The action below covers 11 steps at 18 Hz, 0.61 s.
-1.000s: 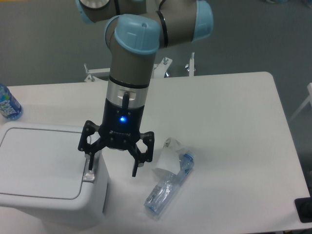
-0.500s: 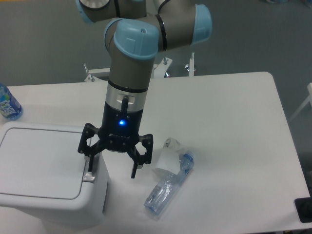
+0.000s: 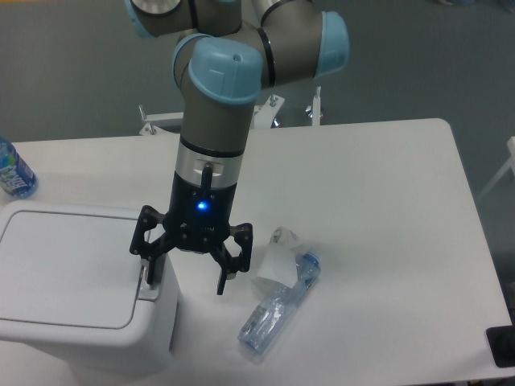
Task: Open the trash can
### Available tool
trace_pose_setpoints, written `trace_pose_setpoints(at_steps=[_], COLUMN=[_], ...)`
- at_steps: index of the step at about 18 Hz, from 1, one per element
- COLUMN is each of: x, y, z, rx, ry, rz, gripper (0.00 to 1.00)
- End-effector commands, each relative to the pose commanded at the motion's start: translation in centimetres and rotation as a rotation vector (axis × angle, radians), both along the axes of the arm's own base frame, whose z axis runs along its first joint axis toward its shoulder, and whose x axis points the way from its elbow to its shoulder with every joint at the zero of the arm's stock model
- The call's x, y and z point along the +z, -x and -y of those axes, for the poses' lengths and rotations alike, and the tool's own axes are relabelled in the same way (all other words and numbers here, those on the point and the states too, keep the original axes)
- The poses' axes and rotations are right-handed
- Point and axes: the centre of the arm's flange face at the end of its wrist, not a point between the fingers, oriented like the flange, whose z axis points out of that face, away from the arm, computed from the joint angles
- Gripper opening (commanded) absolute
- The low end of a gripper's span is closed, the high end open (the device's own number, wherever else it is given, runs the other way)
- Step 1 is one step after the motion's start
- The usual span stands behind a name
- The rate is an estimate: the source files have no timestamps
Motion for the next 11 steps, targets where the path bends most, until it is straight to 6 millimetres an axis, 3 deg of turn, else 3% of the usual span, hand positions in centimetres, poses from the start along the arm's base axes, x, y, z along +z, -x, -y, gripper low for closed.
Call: trace_pose_setpoints(at_steps=[6, 8, 11], x=[0.7, 1.2, 0.8], y=[0.2, 1.7, 6.1], z=[0.0, 0.8, 3.1], rx=[0.003, 0.028, 0.087], ry=[-0.012, -0.019, -0.013], rz=[-0.003, -0.01, -0.019], gripper=[1.0, 1.0, 1.0])
